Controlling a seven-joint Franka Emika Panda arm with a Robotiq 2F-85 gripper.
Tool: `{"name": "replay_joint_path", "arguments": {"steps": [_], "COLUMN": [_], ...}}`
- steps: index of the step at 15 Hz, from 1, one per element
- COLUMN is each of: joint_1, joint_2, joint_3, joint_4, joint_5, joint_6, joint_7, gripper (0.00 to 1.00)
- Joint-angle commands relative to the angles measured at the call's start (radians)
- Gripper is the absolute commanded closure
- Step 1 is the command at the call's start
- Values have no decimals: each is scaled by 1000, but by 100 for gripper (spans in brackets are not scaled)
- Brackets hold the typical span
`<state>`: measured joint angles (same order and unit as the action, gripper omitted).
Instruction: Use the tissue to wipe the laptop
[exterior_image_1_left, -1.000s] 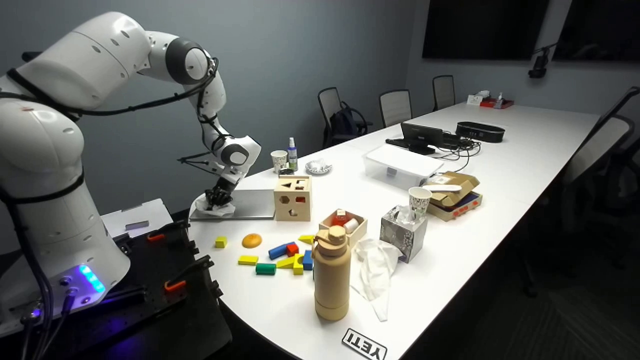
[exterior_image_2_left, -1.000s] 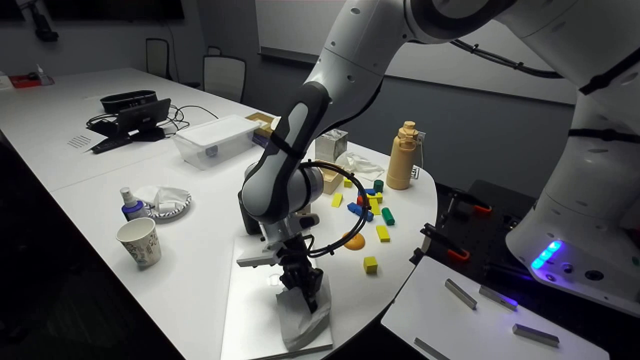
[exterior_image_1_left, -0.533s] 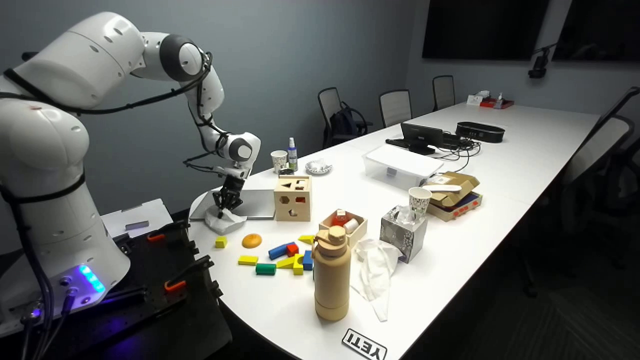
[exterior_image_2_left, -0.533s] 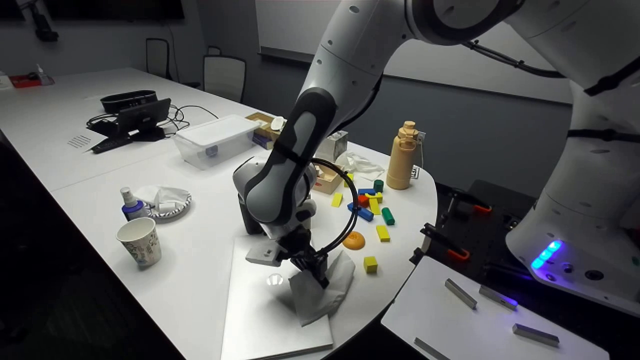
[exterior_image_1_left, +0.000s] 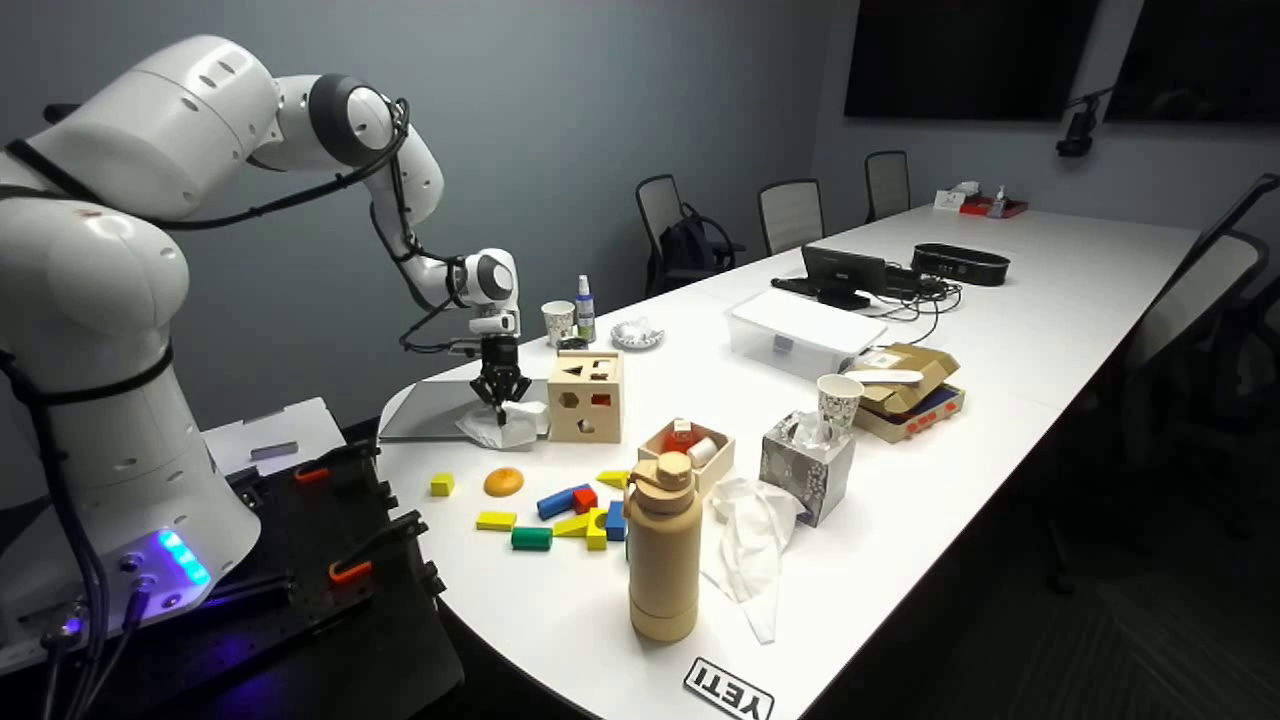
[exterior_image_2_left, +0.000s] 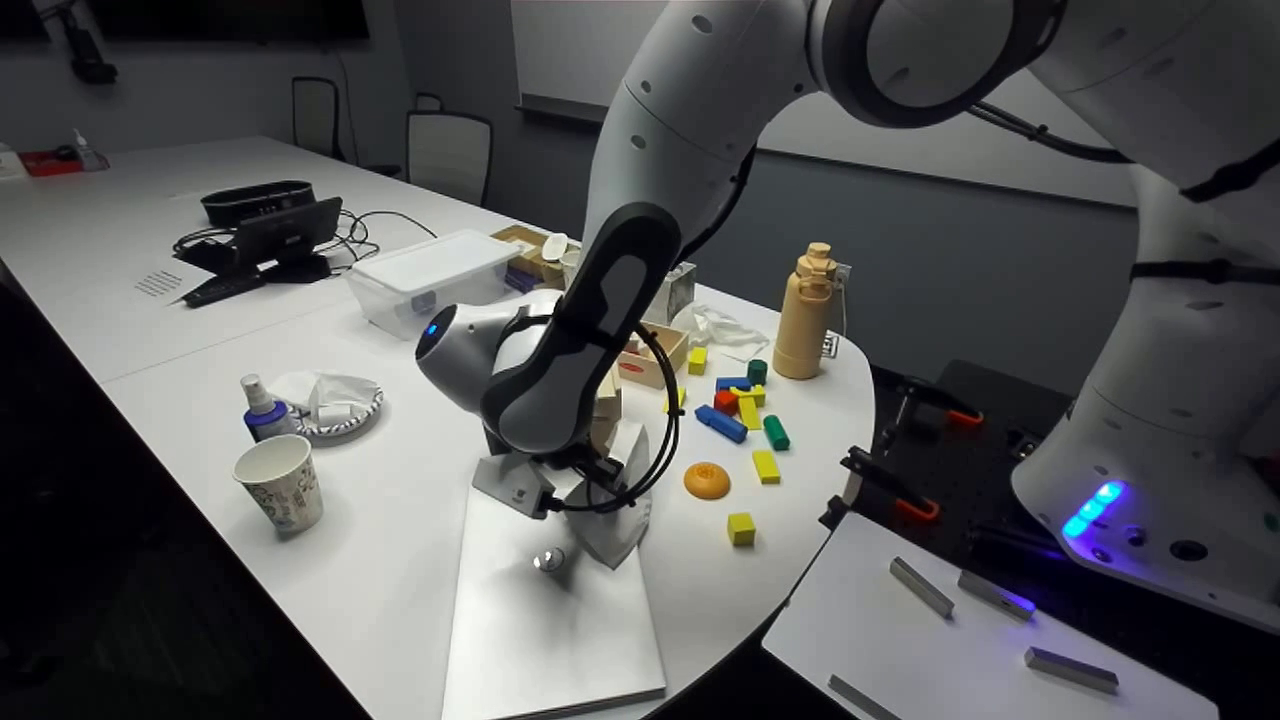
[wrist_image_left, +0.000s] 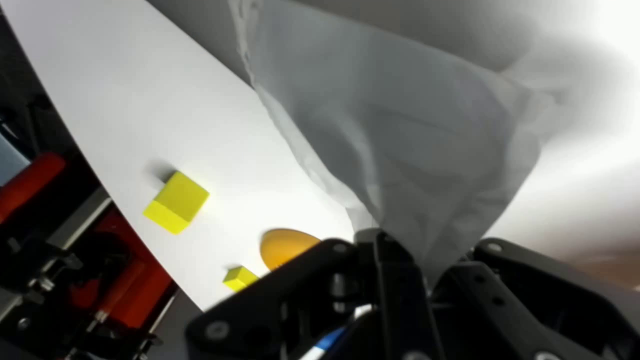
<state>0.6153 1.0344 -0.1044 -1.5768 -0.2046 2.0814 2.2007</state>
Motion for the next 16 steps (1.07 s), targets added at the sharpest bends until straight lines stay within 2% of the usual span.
{"name": "replay_joint_path", "arguments": {"steps": [1,4,7,16], "joint_1": [-16,-74,-101,-119], "joint_2": [82,125,126,135], "joint_3": [14,76,103,134], "joint_4": [129,164,158,168], "joint_5": [-68,-54,-48,-37], "joint_6": [5,95,141,297], "joint_7": [-21,-144,-240,-418], "gripper": [100,100,100,100]}}
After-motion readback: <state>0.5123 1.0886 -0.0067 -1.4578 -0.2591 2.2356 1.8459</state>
